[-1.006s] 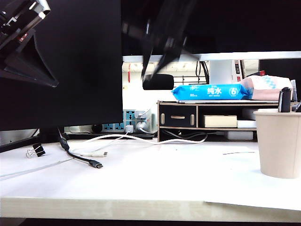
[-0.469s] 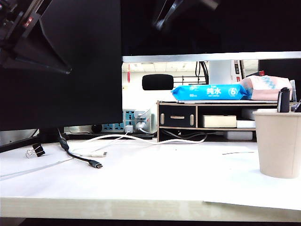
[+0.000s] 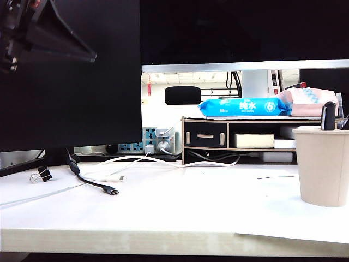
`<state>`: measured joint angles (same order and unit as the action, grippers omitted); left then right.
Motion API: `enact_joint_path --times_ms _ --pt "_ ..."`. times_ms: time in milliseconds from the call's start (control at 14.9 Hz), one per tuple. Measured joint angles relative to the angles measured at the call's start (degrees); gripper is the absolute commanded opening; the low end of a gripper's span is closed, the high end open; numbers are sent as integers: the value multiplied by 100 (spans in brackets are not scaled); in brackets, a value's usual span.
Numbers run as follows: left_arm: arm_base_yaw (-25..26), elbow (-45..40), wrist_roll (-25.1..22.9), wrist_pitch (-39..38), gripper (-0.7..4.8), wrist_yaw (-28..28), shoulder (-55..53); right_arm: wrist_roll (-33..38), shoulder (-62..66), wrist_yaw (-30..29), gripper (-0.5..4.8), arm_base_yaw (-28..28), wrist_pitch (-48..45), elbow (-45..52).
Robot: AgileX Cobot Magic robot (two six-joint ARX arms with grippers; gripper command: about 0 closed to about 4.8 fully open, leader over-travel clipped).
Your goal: Pick up the marker and insert it into the paper cup.
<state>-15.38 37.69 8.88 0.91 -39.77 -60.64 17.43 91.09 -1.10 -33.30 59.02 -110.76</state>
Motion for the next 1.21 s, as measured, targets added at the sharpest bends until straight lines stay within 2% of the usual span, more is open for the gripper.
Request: enact_joint_path --times_ms 469,603,738,872,1073,1207 --pt "0 0 107 348 -5 -470 0 -234 -916 116 52 0 422 24" --pt "0 0 179 570 -5 -730 0 -258 -1187 352 52 -2 564 63" --pt "0 0 227 616 -5 -822 0 -275 -1550 417 52 0 566 286" --pt "-7 0 295 691 -5 -1161 0 -308 -1884 507 52 -2 581 603" --pt "-520 0 409 859 -5 -1274 0 -378 -2747 627 52 0 92 1569" --pt "-1152 0 407 920 -5 -931 0 -378 -3233 629 52 -2 -302 2402"
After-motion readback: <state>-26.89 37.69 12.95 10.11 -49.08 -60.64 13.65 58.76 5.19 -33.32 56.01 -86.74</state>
